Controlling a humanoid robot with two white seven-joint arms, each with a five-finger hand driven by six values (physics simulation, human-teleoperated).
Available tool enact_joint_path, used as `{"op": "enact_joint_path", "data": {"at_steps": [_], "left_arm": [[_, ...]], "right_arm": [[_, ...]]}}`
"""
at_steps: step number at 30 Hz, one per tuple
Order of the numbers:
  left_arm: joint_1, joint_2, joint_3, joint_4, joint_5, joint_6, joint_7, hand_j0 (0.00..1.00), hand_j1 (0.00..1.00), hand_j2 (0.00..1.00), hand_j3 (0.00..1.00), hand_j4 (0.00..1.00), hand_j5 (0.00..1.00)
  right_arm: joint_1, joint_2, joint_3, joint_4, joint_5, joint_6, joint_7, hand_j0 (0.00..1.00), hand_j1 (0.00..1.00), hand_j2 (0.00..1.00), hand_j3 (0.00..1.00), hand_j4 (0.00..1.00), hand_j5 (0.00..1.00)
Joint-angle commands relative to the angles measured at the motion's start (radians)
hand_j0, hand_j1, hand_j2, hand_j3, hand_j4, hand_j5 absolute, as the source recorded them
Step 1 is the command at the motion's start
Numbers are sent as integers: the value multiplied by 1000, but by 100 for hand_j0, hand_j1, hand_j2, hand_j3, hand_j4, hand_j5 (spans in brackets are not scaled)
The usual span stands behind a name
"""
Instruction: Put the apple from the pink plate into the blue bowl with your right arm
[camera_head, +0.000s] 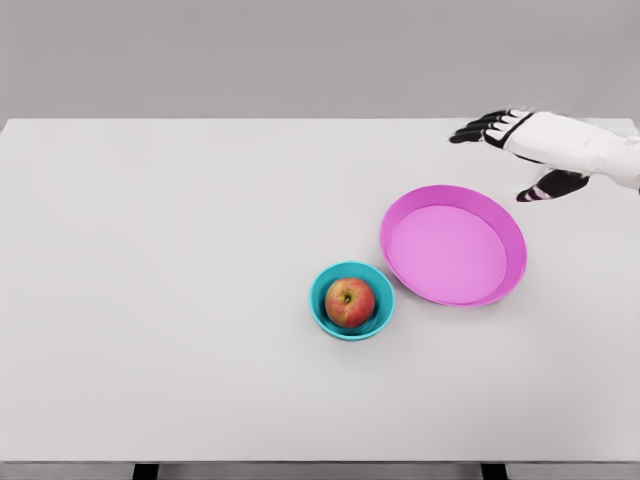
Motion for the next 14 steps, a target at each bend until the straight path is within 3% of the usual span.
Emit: {"op": "enact_joint_path", "data": {"at_steps": [1,3,5,10,14], "left_arm": [[0,0,0,-1,0,0,0,100,100,100,100,100,100],[0,0,0,0,0,0,0,100,100,100,100,100,100],[0,0,0,-1,0,0,0,100,100,100,100,100,100],[0,0,0,0,0,0,-1,100,100,100,100,100,100],[0,0,-1,-1,3,-8,0,100,100,100,100,100,100]], "right_arm": [[21,23,-165,65,-1,-1,0,100,100,100,100,100,100],[78,43,-259,61,1,-1,0,100,100,100,100,100,100],[90,44,-259,62,1,-1,0,100,100,100,100,100,100],[144,121,-228,59,12,-1,0,100,100,100,100,100,100],[150,119,-217,71,13,-1,0,100,100,100,100,100,100]]}}
